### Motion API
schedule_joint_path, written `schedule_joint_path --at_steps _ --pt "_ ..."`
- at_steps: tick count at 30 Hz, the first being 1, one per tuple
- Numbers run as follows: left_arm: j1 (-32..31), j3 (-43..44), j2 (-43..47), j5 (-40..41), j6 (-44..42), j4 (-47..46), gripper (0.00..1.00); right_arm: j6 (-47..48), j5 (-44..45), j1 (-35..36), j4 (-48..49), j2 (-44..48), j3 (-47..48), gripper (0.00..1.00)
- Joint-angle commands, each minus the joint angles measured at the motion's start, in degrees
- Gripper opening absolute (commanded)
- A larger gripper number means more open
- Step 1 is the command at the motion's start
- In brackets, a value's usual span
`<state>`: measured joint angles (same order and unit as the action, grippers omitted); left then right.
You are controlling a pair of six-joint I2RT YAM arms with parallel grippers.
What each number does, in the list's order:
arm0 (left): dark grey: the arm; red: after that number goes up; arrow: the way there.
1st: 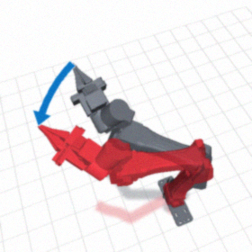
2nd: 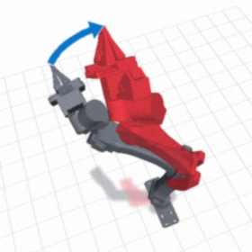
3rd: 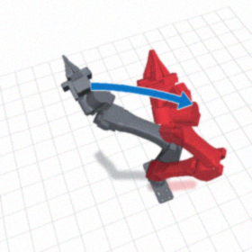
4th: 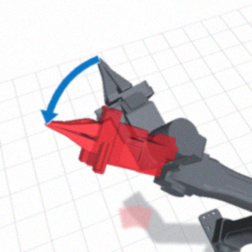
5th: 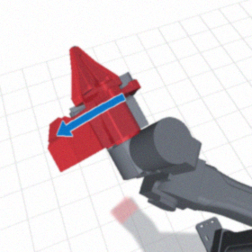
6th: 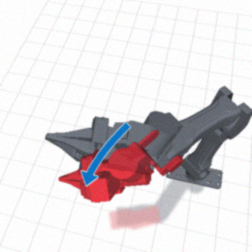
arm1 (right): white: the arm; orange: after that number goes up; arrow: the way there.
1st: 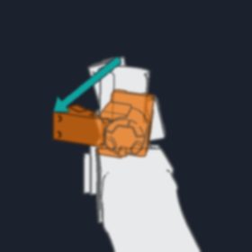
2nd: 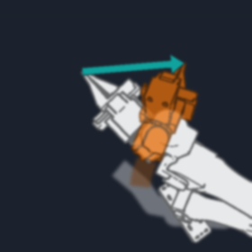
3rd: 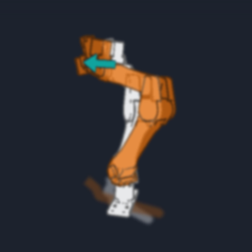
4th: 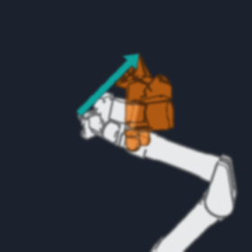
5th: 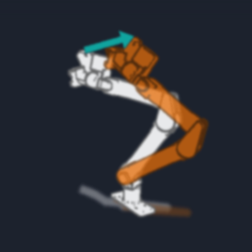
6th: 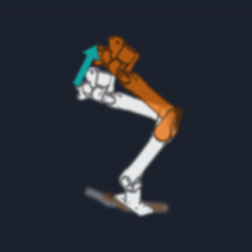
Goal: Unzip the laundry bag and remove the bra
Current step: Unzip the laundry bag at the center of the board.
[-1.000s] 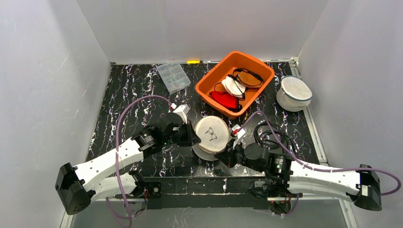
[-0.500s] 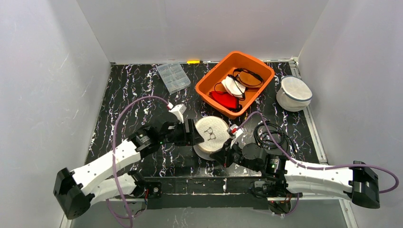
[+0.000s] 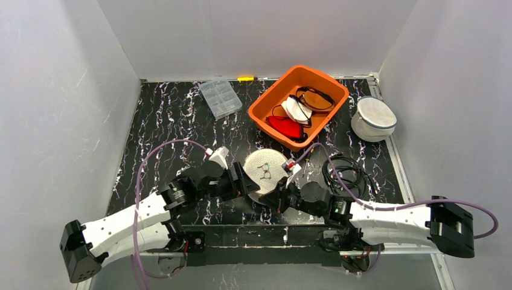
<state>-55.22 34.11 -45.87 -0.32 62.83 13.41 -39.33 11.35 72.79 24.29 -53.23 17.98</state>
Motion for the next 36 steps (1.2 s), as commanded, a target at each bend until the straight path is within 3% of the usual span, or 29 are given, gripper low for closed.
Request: schedule_joint_path --at_steps 1,8,10,16,20,27,36 --pt "-0.84 0.19 -2.88 3.92 3.54 -4.06 0.70 -0.93 -1.26 0.36 8.50 -2.97 2.95 0.01" --pt "-1.07 0.29 -5.77 5.97 4.67 -4.05 0.58 -1.68 -1.65 0.68 10.25 -3.62 2.84 0.01" --pt "-1.11 -0.44 -5.69 6.92 5.18 -4.09 0.46 -1.98 -1.73 0.71 10.87 -3.45 2.52 0.01" --pt "-1.10 0.58 -5.58 9.26 4.54 -1.12 0.24 -1.89 -2.32 0.84 11.15 -2.47 2.00 0.01" --pt "-1.12 1.39 -5.24 11.20 3.84 1.50 0.02 -1.40 -2.43 0.91 9.13 -1.33 2.19 0.01" --pt "-1.05 1.71 -2.40 12.53 2.22 3.97 0.00 0.44 0.59 0.95 -1.64 4.26 2.65 0.01" --pt "-0.82 4.01 -3.31 8.64 -3.80 3.67 0.00 0.38 7.11 0.94 -13.95 14.93 1.68 0.01"
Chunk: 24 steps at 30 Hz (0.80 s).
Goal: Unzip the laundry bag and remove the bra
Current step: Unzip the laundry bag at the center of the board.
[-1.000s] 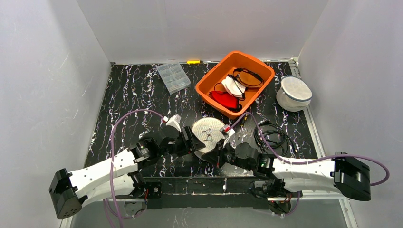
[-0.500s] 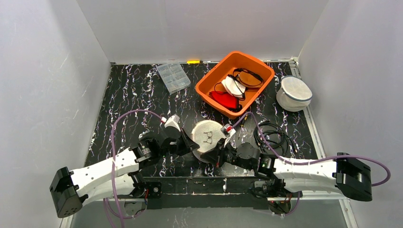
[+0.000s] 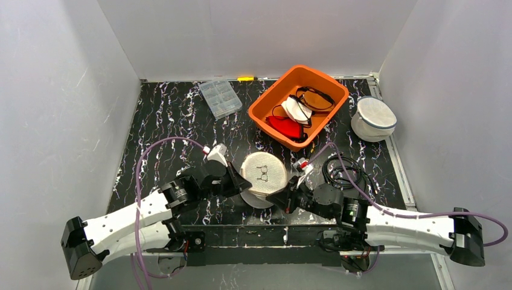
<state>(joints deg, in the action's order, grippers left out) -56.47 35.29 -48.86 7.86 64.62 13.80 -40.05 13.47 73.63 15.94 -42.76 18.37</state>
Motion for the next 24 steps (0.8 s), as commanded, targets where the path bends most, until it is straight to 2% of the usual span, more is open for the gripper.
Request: schedule_joint_path --at_steps 1,6,12,19,21,24 --pt "0.66 3.46 -0.95 -0.04 -6.47 3.60 0.00 1.13 5.38 0.07 -6.75 5.34 1.31 0.01" --pt "5.58 5.36 -4.35 -10.11 -12.20 -0.12 0.00 1.54 5.70 0.09 -10.13 8.98 1.12 0.01" --pt "11.60 6.75 -8.39 -20.64 -15.20 -2.30 0.00 1.32 5.69 0.03 -10.10 9.61 -0.28 0.01" --pt "12.58 7.78 -10.51 -18.75 -15.63 -2.63 0.00 -0.05 6.55 0.08 -5.69 7.66 -2.28 0.01" --pt "12.58 7.34 -9.60 -18.69 -14.57 -2.87 0.10 -0.12 7.32 0.09 -4.72 7.95 -2.16 0.01" --pt "12.59 6.80 -6.76 -17.80 -13.21 -0.63 0.42 -0.07 7.17 0.05 -4.03 7.28 -1.45 0.01"
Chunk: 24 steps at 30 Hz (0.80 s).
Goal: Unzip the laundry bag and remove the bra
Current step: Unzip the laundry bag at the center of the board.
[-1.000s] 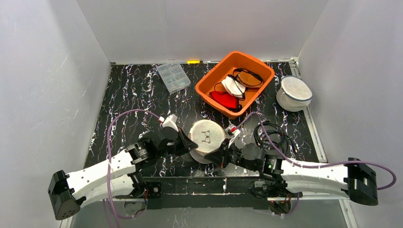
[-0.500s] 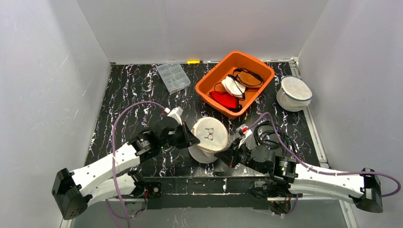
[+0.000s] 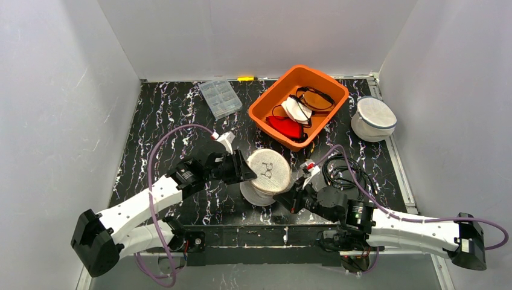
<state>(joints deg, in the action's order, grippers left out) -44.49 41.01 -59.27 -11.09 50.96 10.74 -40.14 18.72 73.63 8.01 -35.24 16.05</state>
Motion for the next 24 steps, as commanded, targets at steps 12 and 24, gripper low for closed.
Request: schedule_joint_path --at_steps 12,24 --pt "-7.62 -5.19 18.64 12.07 18.20 10.32 0.72 -1.76 -3.18 0.11 11.19 -5.79 2.38 0.01" --pt "-19.57 -5.13 11.77 24.21 27.25 5.71 0.67 -2.71 -5.38 1.02 25.22 -17.39 3.29 0.01"
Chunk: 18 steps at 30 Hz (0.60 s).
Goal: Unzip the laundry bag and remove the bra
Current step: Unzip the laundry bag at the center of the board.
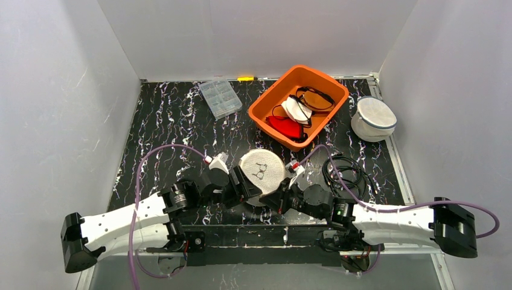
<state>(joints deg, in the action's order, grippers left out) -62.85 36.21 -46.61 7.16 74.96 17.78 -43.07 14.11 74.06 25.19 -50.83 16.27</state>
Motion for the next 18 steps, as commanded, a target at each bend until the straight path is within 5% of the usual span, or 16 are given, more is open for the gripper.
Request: schedule_joint_path --at_steps 1,18 --pt "-1.22 -0.51 -0.98 6.65 3.31 -1.44 0.66 0.26 -0.93 0.64 8.42 -2.22 3.19 0.01" --pt "-1.22 3.82 -6.28 14.72 2.27 5.35 0.33 0.79 -3.14 1.02 9.38 -1.29 2.87 0.01"
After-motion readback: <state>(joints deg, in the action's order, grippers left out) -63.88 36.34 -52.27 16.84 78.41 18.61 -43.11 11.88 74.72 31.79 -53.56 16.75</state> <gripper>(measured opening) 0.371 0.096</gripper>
